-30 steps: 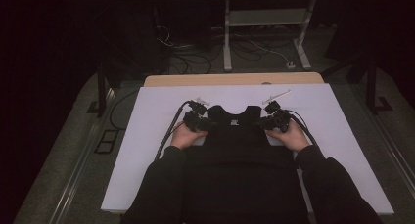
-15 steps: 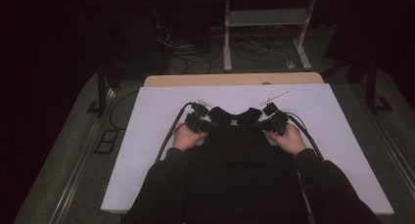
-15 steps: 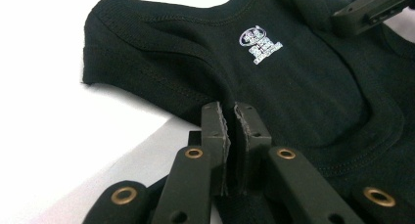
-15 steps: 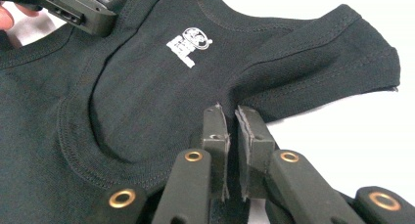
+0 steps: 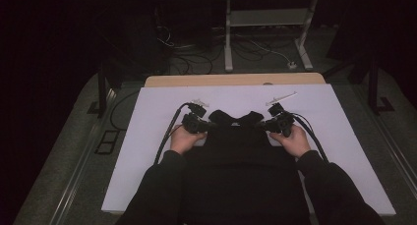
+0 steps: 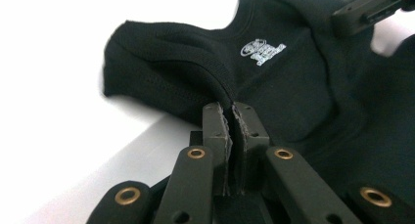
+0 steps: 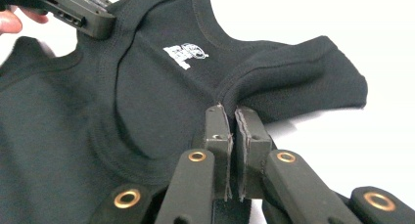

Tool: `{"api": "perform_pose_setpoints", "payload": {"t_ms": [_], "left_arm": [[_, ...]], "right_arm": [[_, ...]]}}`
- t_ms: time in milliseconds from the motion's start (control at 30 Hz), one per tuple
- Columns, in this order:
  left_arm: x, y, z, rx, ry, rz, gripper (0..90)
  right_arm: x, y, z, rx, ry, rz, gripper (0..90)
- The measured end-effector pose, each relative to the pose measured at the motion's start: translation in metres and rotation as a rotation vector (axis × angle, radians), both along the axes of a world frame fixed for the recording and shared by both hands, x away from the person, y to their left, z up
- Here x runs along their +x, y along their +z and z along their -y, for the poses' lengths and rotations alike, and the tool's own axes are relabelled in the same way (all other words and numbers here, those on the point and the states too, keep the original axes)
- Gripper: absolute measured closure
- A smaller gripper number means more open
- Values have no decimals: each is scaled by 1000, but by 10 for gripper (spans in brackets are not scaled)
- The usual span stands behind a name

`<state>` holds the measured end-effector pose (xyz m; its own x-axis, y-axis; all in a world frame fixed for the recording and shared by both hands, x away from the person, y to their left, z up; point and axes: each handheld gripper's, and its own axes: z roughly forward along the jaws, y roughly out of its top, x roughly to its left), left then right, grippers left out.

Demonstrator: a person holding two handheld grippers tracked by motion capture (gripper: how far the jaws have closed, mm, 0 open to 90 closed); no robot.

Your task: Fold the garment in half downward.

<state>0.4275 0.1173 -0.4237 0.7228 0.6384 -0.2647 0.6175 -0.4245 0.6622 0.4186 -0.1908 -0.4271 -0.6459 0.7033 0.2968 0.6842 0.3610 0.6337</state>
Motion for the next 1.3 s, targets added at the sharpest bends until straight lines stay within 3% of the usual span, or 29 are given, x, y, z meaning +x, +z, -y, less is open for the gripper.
{"api": "perform_pose_setpoints", "payload": {"t_ms": [233, 733, 1300], "left_arm": [[-9, 10, -2, -5, -12, 8, 840], [-26, 27, -7, -70, -14, 29, 839], [-48, 42, -9, -76, -42, 57, 838]], "right_arm": [[-10, 12, 9, 45, -13, 17, 838], [-30, 30, 19, 93, 4, 60, 837], [-53, 41, 23, 102, 26, 79, 837]]}}
